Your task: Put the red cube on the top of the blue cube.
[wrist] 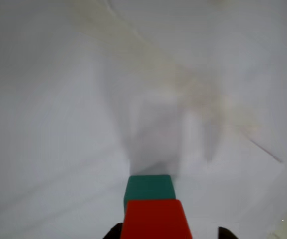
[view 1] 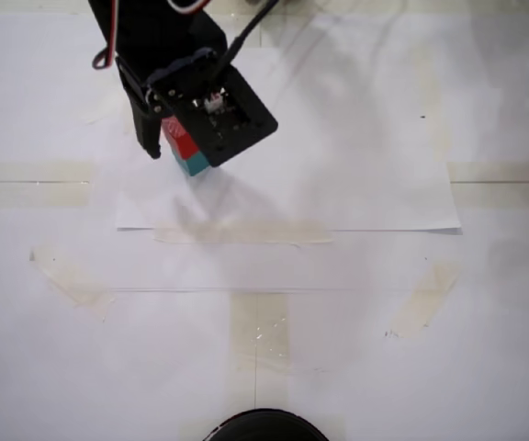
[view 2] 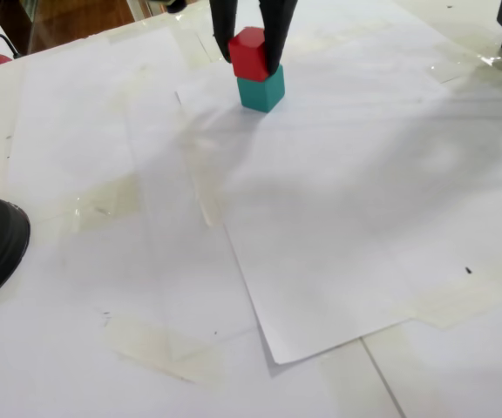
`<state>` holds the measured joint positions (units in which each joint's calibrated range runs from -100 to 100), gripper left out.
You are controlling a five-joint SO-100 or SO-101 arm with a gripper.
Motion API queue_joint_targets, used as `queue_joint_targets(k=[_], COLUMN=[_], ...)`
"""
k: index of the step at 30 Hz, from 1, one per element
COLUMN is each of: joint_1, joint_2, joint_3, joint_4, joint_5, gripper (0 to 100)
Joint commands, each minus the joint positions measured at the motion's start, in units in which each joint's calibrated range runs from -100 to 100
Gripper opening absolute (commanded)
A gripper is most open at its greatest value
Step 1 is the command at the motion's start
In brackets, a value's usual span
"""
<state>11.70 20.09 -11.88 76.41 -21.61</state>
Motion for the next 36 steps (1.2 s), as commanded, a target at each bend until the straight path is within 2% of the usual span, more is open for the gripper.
queue_joint_targets(k=[1, 8, 20, 27, 33, 36], joint_1=[-1.8, -4.0, -3.0, -1.8, -5.2, -8.5], joint_2=[-2.4, -3.7, -7.3, -14.2, -25.5, -35.0], joint_3=[-1.8, -1.8, -3.6, -5.5, -3.9, 4.8], joint_4=[2.4, 4.3, 5.7, 11.7, 17.1, 17.1], joint_5=[-2.2, -3.9, -2.9, -4.0, -9.0, -14.1], gripper=[35, 43, 44, 44, 42, 35])
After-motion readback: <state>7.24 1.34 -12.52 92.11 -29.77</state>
